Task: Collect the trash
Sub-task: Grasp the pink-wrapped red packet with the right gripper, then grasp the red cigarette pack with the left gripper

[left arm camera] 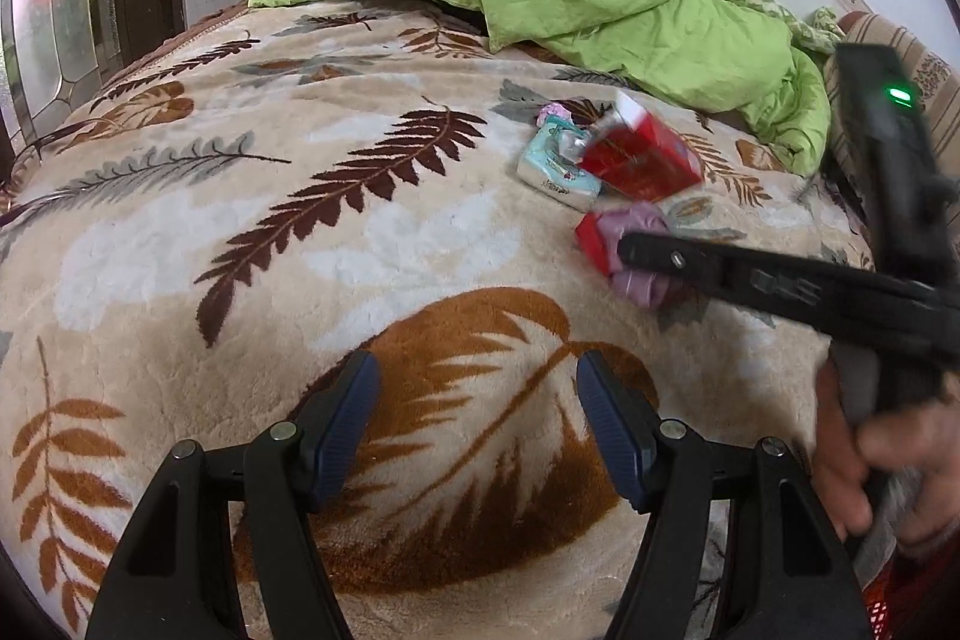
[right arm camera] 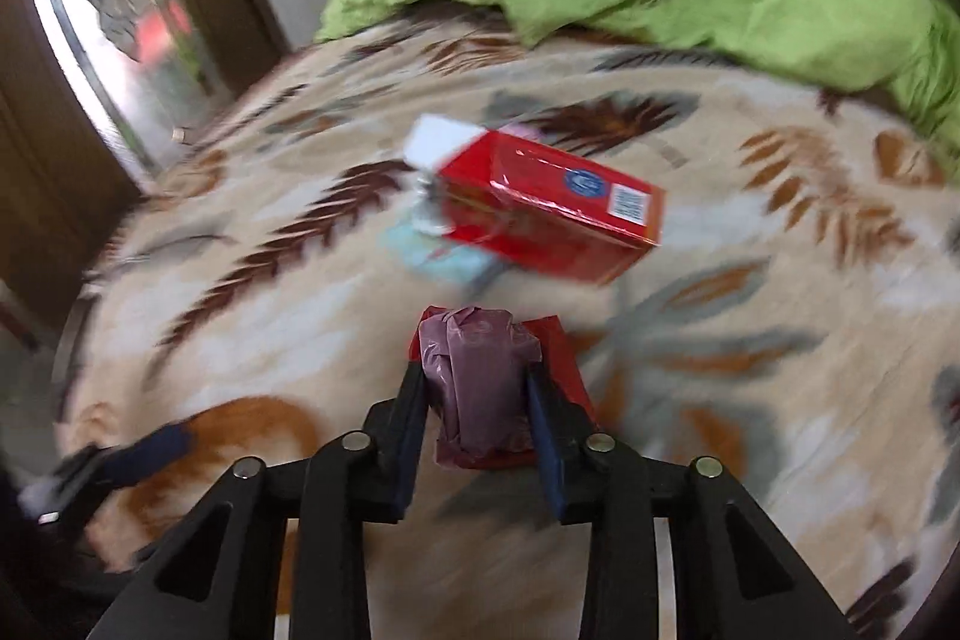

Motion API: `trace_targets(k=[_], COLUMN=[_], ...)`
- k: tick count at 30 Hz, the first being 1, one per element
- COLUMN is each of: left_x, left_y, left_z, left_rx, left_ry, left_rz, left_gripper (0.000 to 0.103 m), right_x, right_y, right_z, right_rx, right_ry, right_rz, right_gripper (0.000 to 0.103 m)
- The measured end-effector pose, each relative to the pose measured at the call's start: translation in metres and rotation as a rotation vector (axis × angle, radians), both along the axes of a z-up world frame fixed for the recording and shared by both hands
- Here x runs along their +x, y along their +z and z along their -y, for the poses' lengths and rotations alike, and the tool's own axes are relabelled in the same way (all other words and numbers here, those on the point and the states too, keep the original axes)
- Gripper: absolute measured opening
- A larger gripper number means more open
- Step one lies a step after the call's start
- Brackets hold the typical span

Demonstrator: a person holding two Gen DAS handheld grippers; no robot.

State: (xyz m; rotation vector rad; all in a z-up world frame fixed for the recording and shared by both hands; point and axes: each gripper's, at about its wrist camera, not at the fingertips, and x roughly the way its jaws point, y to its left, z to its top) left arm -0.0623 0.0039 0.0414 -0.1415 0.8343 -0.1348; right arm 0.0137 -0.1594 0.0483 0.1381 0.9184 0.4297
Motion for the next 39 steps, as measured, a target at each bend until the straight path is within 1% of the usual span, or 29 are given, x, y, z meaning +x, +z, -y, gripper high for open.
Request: trace_targets(k=[2,3,6,9,13,14,15,16,17,18,19,21,22,23,25,27,29,31,33,36,37,38,39], left_x=[-0.001,-0.001,0.000,0.003,0.021,0.029,0.038,0.044,0.054,0.064,0.076,0.098,0.108,0.119,0.134,0.144,0.138,0.125,0.106,0.077,0.069,0.062,0.062], left_y=[0.002,0.002,0.006,0.013,0.032,0.038,0.044,0.048,0.053,0.056,0.057,0.056,0.053,0.048,0.039,0.022,0.013,0.010,0.007,0.007,0.010,0.018,0.022], left_z=[-0.001,-0.002,0.000,0.005,0.021,0.030,0.037,0.041,0.048,0.054,0.060,0.071,0.076,0.080,0.082,0.083,0.082,0.081,0.080,0.082,0.083,0.082,0.081], left_rx=[-0.001,-0.002,-0.009,-0.016,-0.022,-0.014,-0.001,0.015,0.031,0.024,0.009,0.047,0.064,0.068,0.050,0.022,0.015,0.017,-0.004,-0.014,-0.011,0.016,0.025], left_ry=[0.001,0.000,-0.016,-0.052,-0.153,-0.202,-0.224,-0.223,-0.234,-0.268,-0.299,-0.284,-0.296,-0.313,-0.348,-0.397,-0.448,-0.492,-0.575,-0.699,-0.730,-0.727,-0.711], left_rz=[0.007,0.008,0.010,0.023,0.040,0.045,0.062,0.075,0.090,0.086,0.076,0.093,0.086,0.063,0.027,-0.061,-0.089,-0.090,-0.106,-0.112,-0.099,-0.042,-0.015], left_gripper=[0.067,0.067,0.067,0.067,0.067,0.067,0.067,0.067,0.070,0.074,0.074,0.074,0.074,0.074,0.074,0.074,0.074,0.074,0.074,0.074,0.074,0.074,0.074], right_x=[-0.013,-0.023,-0.052,-0.078,-0.108,-0.116,-0.121,-0.128,-0.132,-0.136,-0.139,-0.143,-0.145,-0.146,-0.146,-0.145,-0.144,-0.144,-0.144,-0.145,-0.147,-0.147,-0.148], right_y=[0.003,0.008,0.021,0.029,0.031,0.031,0.030,0.029,0.028,0.026,0.025,0.021,0.017,0.014,0.012,0.010,0.008,0.008,0.006,0.004,0.004,0.004,0.005], right_z=[0.001,0.005,0.019,0.035,0.061,0.065,0.068,0.072,0.075,0.078,0.080,0.084,0.087,0.090,0.093,0.096,0.097,0.097,0.100,0.104,0.105,0.107,0.108], right_rx=[0.091,0.132,0.199,0.229,0.256,0.257,0.258,0.265,0.273,0.280,0.283,0.291,0.303,0.324,0.341,0.355,0.364,0.372,0.385,0.401,0.403,0.405,0.406], right_ry=[0.006,-0.009,-0.072,-0.157,-0.289,-0.319,-0.337,-0.361,-0.378,-0.393,-0.406,-0.424,-0.431,-0.438,-0.452,-0.458,-0.459,-0.456,-0.462,-0.475,-0.485,-0.494,-0.498], right_rz=[-0.021,-0.017,0.026,0.056,0.066,0.072,0.076,0.078,0.077,0.077,0.079,0.081,0.072,0.058,0.053,0.049,0.042,0.043,0.039,0.040,0.042,0.044,0.045], right_gripper=[0.032,0.032,0.032,0.032,0.032,0.032,0.032,0.032,0.032,0.032,0.032,0.032,0.032,0.032,0.032,0.032,0.032,0.032,0.032,0.032,0.032,0.032,0.032])
